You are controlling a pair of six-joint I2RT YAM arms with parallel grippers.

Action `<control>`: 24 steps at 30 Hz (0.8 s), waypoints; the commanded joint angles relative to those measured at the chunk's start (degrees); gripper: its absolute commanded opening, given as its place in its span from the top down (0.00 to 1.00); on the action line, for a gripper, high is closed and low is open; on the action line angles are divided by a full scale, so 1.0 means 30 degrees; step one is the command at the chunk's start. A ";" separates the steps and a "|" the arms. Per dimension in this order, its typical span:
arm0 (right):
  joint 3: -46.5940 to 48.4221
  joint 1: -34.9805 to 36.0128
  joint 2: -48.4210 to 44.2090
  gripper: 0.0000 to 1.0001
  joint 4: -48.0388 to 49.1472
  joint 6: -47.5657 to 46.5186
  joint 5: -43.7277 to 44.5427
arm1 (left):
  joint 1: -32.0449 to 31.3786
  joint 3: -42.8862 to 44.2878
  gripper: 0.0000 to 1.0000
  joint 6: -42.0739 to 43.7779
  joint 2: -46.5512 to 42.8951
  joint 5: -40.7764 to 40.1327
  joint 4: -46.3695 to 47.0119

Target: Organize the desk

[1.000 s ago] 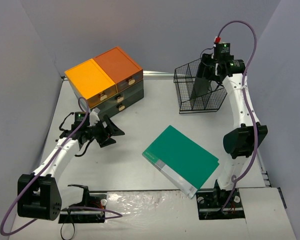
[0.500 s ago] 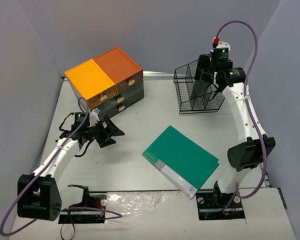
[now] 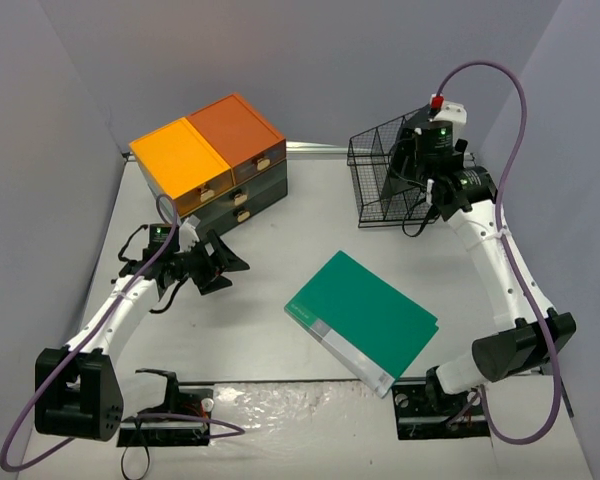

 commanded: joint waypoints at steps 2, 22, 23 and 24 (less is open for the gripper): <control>-0.5465 0.0989 -0.3429 0.39 0.3887 0.2477 0.1554 | 0.0024 0.0563 0.30 -0.0114 -0.0291 0.0148 0.0815; -1.4497 0.1955 -0.4477 0.42 1.4742 0.1914 0.4012 | 0.0024 0.0036 0.30 -0.0067 -0.0924 0.0013 0.0604; -1.4895 0.1983 -0.4360 0.42 1.5879 0.1798 0.4097 | 0.0024 -0.0021 0.30 -0.0067 -0.0924 0.0013 0.0604; -1.5001 0.1984 -0.4110 0.42 1.6568 0.1617 0.4195 | 0.0024 -0.0050 0.30 -0.0053 -0.0938 0.0013 0.0604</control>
